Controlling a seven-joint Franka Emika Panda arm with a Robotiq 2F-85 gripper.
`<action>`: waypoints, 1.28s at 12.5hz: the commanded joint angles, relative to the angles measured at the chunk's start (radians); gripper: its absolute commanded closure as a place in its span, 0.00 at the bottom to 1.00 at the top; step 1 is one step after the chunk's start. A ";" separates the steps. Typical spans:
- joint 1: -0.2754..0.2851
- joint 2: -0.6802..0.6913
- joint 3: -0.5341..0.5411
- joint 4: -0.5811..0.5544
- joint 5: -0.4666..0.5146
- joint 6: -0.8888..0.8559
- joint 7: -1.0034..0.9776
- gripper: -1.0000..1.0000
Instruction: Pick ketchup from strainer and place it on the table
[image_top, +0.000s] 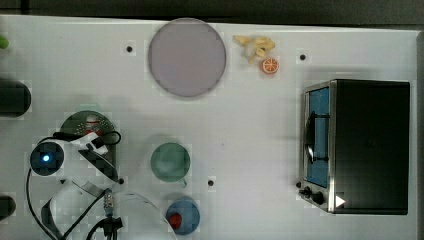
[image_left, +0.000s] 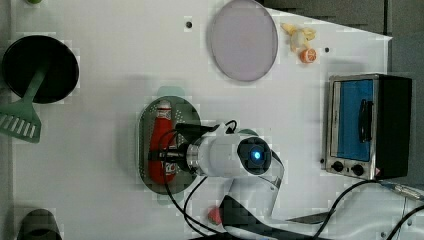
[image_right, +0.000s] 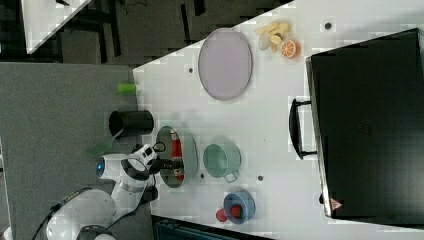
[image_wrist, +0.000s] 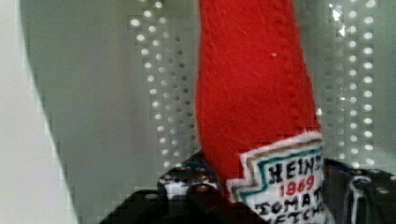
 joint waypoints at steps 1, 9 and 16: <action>0.007 -0.035 0.023 0.007 -0.004 -0.015 0.044 0.40; -0.101 -0.315 0.205 0.101 0.258 -0.302 0.030 0.40; -0.207 -0.354 0.136 0.415 0.370 -0.682 -0.144 0.40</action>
